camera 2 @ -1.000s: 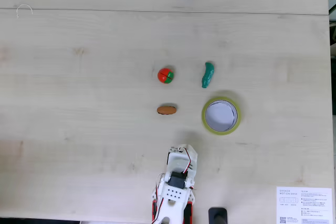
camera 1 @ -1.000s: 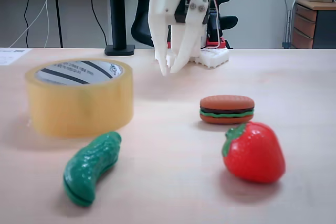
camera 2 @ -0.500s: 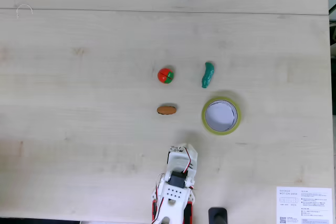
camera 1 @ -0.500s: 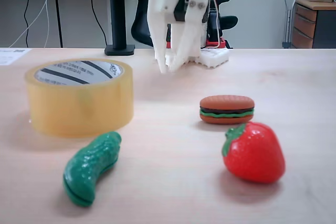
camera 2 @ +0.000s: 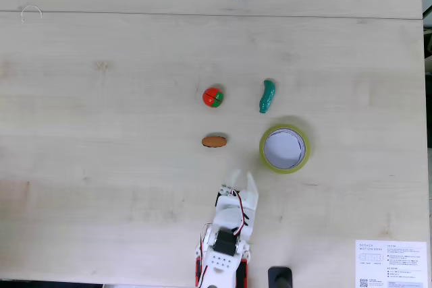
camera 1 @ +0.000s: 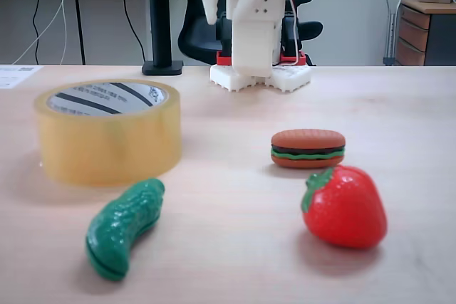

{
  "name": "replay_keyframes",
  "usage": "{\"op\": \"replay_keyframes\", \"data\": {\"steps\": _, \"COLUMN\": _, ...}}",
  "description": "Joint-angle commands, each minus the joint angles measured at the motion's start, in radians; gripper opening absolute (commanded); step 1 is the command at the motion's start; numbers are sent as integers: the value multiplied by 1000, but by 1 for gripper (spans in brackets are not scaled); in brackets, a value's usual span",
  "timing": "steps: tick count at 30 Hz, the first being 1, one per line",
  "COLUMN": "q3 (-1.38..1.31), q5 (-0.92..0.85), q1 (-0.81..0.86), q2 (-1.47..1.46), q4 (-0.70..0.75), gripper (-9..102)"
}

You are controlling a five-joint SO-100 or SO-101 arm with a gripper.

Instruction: Grasp a cucumber and put it in the hole.

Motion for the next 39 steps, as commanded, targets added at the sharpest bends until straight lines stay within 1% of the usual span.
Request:
{"op": "replay_keyframes", "data": {"steps": 1, "q3": -170, "q5": 8, "q1": -5, "q2": -147, "q4": -107, "gripper": 13}}
{"op": "replay_keyframes", "data": {"steps": 5, "q3": -287, "q5": 8, "q1": -5, "q2": -351, "q4": -247, "gripper": 24}}
{"op": "replay_keyframes", "data": {"steps": 9, "q3": -380, "q5": 2, "q1": -5, "q2": -560, "q4": -374, "gripper": 31}}
{"op": "replay_keyframes", "data": {"steps": 14, "q3": -489, "q5": 0, "q1": -5, "q2": -854, "q4": -545, "gripper": 36}}
{"op": "replay_keyframes", "data": {"steps": 16, "q3": -555, "q5": -2, "q1": -5, "q2": -980, "q4": -591, "gripper": 40}}
{"op": "replay_keyframes", "data": {"steps": 20, "q3": -672, "q5": -20, "q1": -5, "q2": -1192, "q4": -667, "gripper": 43}}
{"op": "replay_keyframes", "data": {"steps": 23, "q3": -752, "q5": -23, "q1": -5, "q2": -1330, "q4": -703, "gripper": 46}}
{"op": "replay_keyframes", "data": {"steps": 25, "q3": -801, "q5": -26, "q1": -5, "q2": -1407, "q4": -706, "gripper": 46}}
{"op": "replay_keyframes", "data": {"steps": 29, "q3": -844, "q5": -80, "q1": -5, "q2": -1523, "q4": -750, "gripper": 49}}
{"op": "replay_keyframes", "data": {"steps": 32, "q3": -882, "q5": -97, "q1": -5, "q2": -1612, "q4": -772, "gripper": 49}}
{"op": "replay_keyframes", "data": {"steps": 39, "q3": -1051, "q5": -187, "q1": -2, "q2": -1827, "q4": -773, "gripper": 50}}
